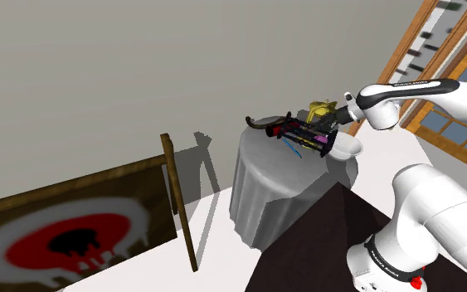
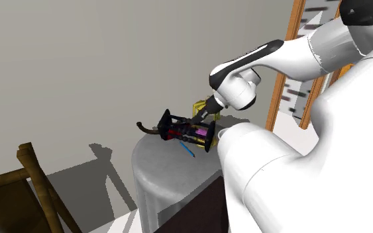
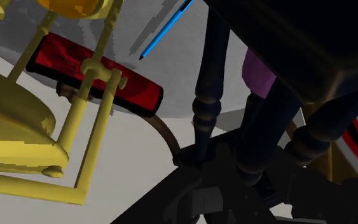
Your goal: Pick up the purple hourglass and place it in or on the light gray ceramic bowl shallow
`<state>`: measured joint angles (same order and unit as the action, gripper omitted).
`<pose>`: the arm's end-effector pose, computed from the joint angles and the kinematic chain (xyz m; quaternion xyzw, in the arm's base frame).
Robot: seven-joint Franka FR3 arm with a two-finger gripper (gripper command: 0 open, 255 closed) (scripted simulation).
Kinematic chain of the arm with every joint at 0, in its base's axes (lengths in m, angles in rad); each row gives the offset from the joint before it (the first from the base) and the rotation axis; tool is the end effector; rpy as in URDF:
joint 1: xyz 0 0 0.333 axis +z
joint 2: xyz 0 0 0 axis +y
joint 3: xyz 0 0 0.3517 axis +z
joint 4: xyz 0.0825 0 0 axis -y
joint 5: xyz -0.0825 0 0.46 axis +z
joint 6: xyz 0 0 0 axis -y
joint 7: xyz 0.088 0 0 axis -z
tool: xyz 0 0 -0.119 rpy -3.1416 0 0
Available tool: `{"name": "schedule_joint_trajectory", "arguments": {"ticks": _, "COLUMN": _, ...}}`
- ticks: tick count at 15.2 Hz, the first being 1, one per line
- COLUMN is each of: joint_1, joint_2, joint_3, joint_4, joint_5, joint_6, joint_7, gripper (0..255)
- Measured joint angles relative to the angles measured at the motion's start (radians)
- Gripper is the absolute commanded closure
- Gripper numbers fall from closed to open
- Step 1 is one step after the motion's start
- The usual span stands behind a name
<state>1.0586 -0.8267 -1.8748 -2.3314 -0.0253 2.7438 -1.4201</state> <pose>0.4332 -0.4000 0.2152 -0.9021 -0.2097 -0.3648 0.0954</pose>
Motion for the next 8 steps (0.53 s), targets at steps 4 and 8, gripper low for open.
{"name": "schedule_joint_trajectory", "arguments": {"ticks": 4, "joint_1": -0.032, "joint_2": 0.019, "joint_3": 0.040, "joint_4": 0.012, "joint_5": 0.009, "joint_6": -0.040, "joint_7": 0.012, "gripper": 255}}
{"name": "schedule_joint_trajectory", "arguments": {"ticks": 8, "joint_1": -0.071, "joint_2": -0.006, "joint_3": 0.013, "joint_4": 0.084, "joint_5": -0.007, "joint_6": -0.130, "joint_7": -0.035, "gripper": 255}}
